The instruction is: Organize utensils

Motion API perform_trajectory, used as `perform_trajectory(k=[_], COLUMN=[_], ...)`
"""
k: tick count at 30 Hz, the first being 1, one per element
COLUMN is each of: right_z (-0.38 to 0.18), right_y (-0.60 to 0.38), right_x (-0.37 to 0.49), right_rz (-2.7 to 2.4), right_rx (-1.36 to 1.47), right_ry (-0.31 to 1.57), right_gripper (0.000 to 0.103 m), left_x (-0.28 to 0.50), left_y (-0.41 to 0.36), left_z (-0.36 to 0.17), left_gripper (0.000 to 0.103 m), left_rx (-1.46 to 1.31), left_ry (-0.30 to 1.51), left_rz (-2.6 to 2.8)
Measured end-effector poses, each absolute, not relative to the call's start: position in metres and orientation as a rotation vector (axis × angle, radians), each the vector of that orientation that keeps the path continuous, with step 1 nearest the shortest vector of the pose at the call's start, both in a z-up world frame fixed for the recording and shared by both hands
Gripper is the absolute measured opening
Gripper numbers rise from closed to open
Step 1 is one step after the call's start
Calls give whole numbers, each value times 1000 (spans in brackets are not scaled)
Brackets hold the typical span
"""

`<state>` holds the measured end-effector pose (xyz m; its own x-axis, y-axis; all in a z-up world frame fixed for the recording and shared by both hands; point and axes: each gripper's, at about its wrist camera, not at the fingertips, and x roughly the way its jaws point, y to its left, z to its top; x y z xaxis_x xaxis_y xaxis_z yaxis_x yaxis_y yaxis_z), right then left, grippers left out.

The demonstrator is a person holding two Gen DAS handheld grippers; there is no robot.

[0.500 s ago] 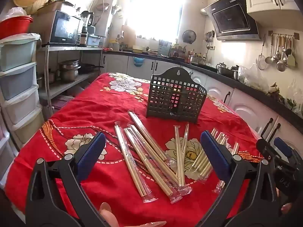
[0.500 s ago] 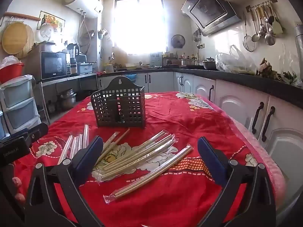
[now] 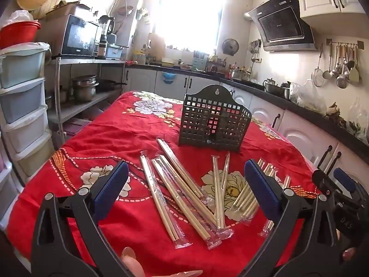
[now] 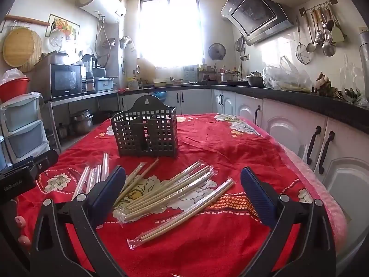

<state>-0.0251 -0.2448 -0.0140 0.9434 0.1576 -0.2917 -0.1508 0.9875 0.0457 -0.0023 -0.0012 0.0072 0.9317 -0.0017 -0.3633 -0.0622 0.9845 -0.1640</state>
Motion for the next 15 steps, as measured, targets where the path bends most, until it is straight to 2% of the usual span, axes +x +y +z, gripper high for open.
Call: perform_trajectory(k=[15], right_z=[-12], right_y=[-242], right_x=[-25], right_rz=[157], right_rx=[18], right_ry=[295], right_gripper=[97], left_x=[-5], left_y=[1], left_z=[8], left_gripper=[93], left_rx=[-177], left_ry=[367], left_rz=[33])
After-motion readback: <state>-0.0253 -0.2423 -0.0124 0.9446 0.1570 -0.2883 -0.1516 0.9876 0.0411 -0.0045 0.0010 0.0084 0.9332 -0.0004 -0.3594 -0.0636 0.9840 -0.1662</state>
